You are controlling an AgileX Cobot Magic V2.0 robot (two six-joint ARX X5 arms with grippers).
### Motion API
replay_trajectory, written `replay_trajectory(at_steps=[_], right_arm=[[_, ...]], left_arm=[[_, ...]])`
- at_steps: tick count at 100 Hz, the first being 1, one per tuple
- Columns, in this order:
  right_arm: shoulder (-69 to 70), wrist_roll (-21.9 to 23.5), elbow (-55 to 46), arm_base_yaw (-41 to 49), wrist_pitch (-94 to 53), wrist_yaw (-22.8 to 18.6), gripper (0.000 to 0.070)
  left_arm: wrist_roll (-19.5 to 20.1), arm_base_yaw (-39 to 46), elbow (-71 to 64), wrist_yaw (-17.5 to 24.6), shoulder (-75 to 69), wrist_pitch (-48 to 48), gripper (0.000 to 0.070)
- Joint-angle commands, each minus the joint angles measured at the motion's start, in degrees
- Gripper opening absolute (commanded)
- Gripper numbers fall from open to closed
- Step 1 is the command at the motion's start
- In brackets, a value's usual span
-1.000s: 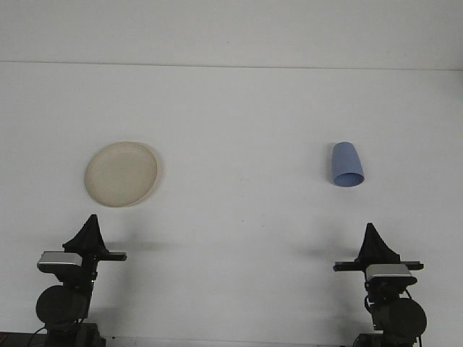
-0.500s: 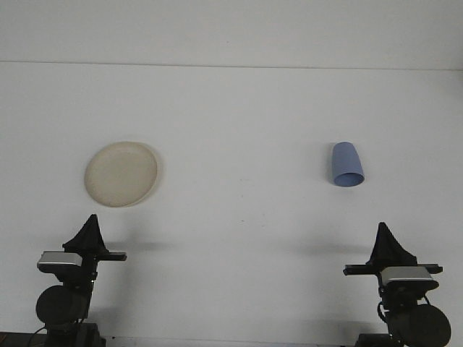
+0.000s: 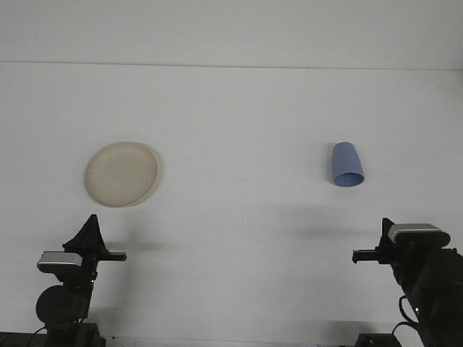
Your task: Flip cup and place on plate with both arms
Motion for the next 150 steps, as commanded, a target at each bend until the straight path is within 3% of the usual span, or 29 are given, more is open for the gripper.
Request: replay_trajectory(at_steps=[1,28,80,88,106,112,150], right_arm=[[3.0,-0.7,3.0,0.1,-2.6,0.0,0.0],[10.2,-0.6,6.7,0.1,-8.3,-0.1,0.0],[10.8,-0.7,6.7,0.1,-8.3,0.0,0.0009],[10.8,-0.7,6.7,0.1,-8.3,0.0,0.0075],[10.7,-0.7,6.7,0.1,-8.3,0.0,0.0425],[10.7,-0.7,6.7,0.1,-8.3,0.0,0.0489],[12.5,-0.7,6.7,0.0,-7.0,0.0,0.0498]], left_arm=[[-0.1,0.1,-1.2,-0.1,-0.1,0.7,0.0011],[-0.1,0.1,-1.1,-0.1,-0.1,0.7,0.0011],[-0.1,0.1,-1.2,-0.1,-0.1,0.7,0.0011],[-0.1,0.1,-1.2,-0.1,-0.1,0.7,0.0011],[-0.1,0.1,-1.2,-0.1,-0.1,0.7,0.0011],[-0.1,0.1,-1.2,-0.1,-0.1,0.7,0.0011],[-0.1,0.1,-1.2,-0.1,-0.1,0.7,0.0011]])
